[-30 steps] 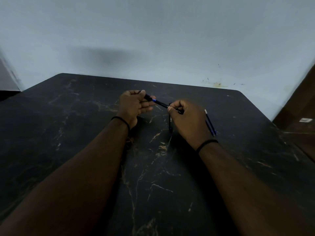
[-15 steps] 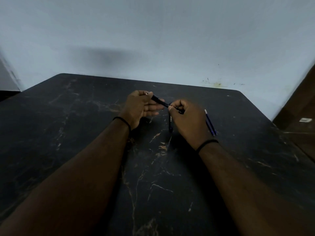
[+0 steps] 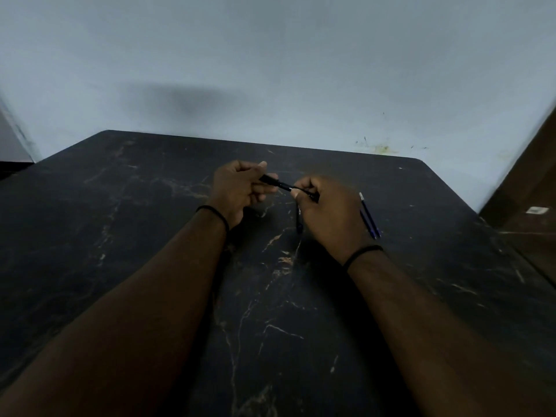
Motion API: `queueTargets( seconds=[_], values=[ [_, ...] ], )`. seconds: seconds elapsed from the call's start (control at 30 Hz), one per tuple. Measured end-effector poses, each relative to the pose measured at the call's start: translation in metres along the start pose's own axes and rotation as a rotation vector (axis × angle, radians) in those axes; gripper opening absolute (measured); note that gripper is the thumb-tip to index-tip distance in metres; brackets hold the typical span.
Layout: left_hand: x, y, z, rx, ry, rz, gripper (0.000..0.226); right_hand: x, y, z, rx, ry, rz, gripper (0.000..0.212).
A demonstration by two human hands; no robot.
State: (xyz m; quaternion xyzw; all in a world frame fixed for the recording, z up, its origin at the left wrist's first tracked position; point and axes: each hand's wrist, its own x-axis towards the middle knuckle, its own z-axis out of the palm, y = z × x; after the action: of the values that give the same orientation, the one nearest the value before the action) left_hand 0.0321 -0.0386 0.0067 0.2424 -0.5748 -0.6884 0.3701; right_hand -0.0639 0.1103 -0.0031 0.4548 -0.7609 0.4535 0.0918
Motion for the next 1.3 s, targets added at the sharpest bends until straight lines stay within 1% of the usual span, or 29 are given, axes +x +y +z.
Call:
queueTargets(
  seconds=[0.07,0.17,0.4,0.6,0.67,0.73,0.83,0.93,1.03,1.1,1.23,1.3],
  values=[
    [0.001,0.0,-0.003,-0.045,-0.079,-0.014,0.013,-0.001,0.0,0.001,0.094,-0.028,0.079,0.012],
    [0.004,-0.003,-0.004,-0.04,-0.149,-0.014,0.011,-0.001,0.0,0.0,0.168,-0.025,0.109,0.013],
    [0.004,-0.004,-0.005,-0.053,-0.176,0.006,0.012,0.001,-0.003,0.001,0.189,0.0,0.142,0.021],
    [0.0,-0.003,-0.003,-0.11,-0.218,0.038,0.012,0.002,-0.005,0.002,0.29,0.033,0.213,0.019],
    [-0.001,-0.003,-0.001,-0.109,-0.217,0.044,0.012,0.001,-0.007,0.001,0.306,0.036,0.234,0.021],
    [-0.002,-0.004,0.0,-0.11,-0.207,0.049,0.012,0.0,-0.008,0.001,0.283,0.044,0.225,0.023],
    [-0.002,-0.004,0.001,-0.118,-0.198,0.051,0.01,-0.001,-0.011,0.0,0.256,0.034,0.212,0.016],
    [-0.001,-0.005,0.001,-0.099,-0.183,0.052,0.01,-0.003,-0.012,0.0,0.176,-0.029,0.16,0.011],
    [-0.001,-0.006,0.004,-0.027,-0.172,0.061,0.026,-0.004,-0.01,0.0,0.065,-0.092,0.118,0.013],
    [-0.003,-0.004,0.007,-0.014,-0.159,0.048,0.033,-0.002,-0.008,-0.001,-0.02,-0.038,0.132,0.013],
    [-0.005,-0.001,0.01,0.02,-0.025,0.03,0.036,0.004,0.004,-0.013,-0.141,0.201,0.245,0.018],
    [-0.006,-0.002,0.011,0.048,0.007,0.038,0.038,0.007,0.012,-0.021,-0.174,0.219,0.323,0.018]
  ],
)
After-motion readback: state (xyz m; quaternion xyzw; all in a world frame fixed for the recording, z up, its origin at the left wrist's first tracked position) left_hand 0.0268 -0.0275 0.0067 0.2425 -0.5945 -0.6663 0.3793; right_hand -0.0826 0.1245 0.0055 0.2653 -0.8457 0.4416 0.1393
